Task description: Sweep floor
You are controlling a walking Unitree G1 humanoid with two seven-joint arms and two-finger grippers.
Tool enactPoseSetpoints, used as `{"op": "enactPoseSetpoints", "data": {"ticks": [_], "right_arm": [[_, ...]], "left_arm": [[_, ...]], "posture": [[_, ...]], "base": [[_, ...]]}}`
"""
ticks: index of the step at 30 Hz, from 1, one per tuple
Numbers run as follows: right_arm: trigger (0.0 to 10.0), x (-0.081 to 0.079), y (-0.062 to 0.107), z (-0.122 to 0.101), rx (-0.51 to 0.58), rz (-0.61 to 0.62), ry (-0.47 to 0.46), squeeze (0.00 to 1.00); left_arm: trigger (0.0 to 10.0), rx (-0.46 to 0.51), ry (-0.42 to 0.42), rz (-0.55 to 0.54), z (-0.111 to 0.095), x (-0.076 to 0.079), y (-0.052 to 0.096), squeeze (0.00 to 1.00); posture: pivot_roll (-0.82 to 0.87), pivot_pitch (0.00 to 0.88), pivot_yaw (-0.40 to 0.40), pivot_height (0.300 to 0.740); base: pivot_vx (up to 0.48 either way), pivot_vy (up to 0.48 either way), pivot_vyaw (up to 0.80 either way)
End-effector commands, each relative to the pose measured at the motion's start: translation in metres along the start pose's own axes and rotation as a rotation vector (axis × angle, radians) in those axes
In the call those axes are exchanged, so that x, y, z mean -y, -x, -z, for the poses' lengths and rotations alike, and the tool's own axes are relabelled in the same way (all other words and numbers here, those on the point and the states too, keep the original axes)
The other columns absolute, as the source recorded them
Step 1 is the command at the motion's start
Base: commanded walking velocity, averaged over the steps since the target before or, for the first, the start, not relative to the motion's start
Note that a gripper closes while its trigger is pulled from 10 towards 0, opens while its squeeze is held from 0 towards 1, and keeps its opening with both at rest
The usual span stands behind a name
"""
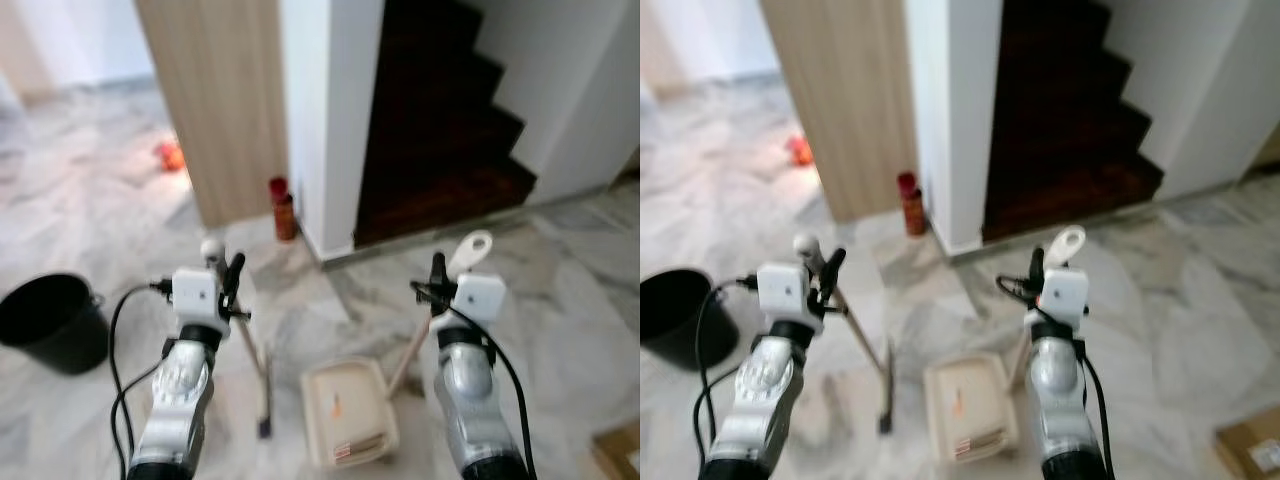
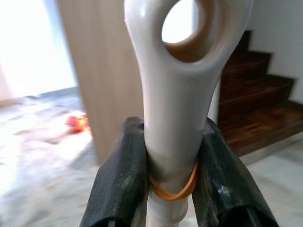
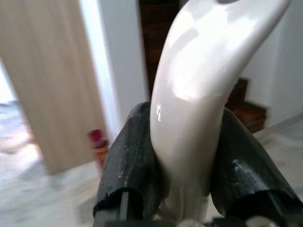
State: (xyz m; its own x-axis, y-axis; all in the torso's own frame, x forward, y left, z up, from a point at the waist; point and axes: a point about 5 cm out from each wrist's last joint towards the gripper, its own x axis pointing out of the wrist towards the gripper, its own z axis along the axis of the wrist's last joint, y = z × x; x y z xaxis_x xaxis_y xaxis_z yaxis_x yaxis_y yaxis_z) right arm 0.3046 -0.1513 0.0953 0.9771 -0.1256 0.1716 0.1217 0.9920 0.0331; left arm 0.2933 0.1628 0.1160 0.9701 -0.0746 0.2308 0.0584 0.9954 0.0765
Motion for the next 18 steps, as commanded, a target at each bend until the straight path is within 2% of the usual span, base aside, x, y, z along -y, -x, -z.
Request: {"op": "enactPoseSetpoints", "data": {"ticks": [1,18], "right_arm": [[10.0,0.0010,-0.0027,-0.0066,0.035,0.010,-0.029,0.00],[10.0,-0.0033,-0.0035,-0.0071,0.035,-0.011,-0.055,0.00]], "left_arm": [[10.0,0.041,-0.001,0.009,-0.0088,0.0029,-0.0040,0.00],[10.0,0.040,-0.005,0.006,-0.0097,0.0018,-0.0046,0.00]], "posture": [[0.06,0.000,0.040,0.740],[0.08,0.002,0.040,0.740]], "base": [[0.000,0.255,0.00],[0.000,0.253,0.00]]}}
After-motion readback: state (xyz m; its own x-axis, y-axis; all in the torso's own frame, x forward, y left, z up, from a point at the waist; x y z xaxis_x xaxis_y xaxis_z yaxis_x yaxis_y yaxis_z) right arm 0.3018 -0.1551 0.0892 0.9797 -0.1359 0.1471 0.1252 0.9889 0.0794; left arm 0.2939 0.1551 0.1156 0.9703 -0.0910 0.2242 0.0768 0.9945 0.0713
